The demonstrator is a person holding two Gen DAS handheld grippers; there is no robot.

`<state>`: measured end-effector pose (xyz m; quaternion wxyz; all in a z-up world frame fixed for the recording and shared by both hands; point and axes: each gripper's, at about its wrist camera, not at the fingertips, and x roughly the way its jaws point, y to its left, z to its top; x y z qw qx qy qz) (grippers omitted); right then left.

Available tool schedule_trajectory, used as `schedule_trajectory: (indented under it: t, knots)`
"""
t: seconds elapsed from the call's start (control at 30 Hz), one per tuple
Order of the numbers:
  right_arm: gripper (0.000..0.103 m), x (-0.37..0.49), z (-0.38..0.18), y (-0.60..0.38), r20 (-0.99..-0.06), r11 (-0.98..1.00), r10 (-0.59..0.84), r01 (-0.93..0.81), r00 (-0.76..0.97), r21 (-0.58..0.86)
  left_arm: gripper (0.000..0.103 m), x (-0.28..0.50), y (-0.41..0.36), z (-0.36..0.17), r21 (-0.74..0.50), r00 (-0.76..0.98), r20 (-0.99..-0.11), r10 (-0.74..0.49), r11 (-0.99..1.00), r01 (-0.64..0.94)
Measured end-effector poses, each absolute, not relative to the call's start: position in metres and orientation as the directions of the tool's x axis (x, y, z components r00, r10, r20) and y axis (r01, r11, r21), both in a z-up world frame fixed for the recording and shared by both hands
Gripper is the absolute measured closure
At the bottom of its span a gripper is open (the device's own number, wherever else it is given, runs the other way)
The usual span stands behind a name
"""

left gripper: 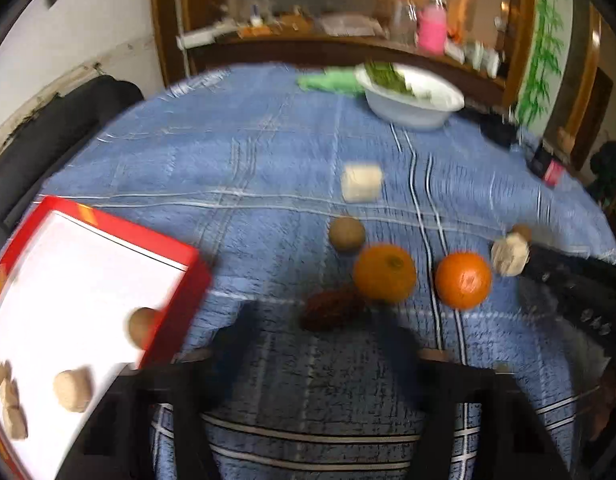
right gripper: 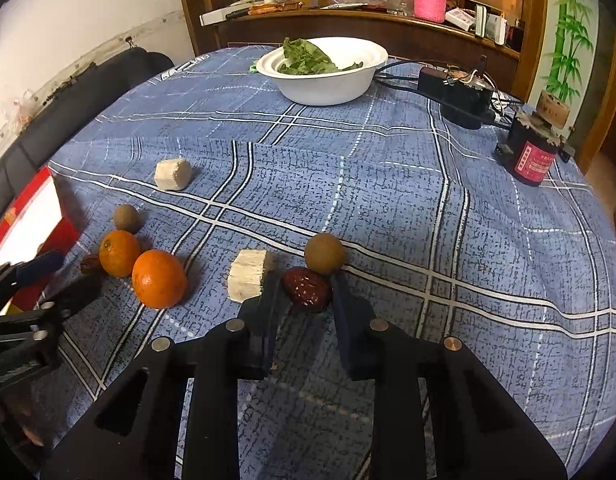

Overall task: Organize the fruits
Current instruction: 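Grasp a red date with the right tool while the left grasps another red date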

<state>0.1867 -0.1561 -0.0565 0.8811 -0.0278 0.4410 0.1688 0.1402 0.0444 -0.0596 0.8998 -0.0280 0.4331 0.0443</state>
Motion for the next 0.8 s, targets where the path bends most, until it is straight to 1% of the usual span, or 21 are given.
schedule_trajectory:
  t: [0.03, 0.3, 0.8]
  knots:
    - [0.08, 0.186, -0.056, -0.157, -0.785, 0.941, 0.277, -0.321, 0.554, 0.106, 0.074, 0.141, 0.044, -0.059, -0.016, 0.621, -0.783, 0.046, 0.995, -0.095]
    - [0.08, 0.175, -0.054, -0.169, -0.782, 0.942, 0.291, -0.306, 0.551, 0.135, 0.074, 0.135, 0.045, -0.056, -0.043, 0.621, -0.783, 0.011, 0.996, -0.073]
    - [0.079, 0.091, -0.037, -0.166, -0.782, 0.93, 0.309, -0.343, 0.542, 0.13, 0.074, 0.046, 0.026, -0.044, -0.035, 0.635, -0.772, -0.033, 0.999, 0.009]
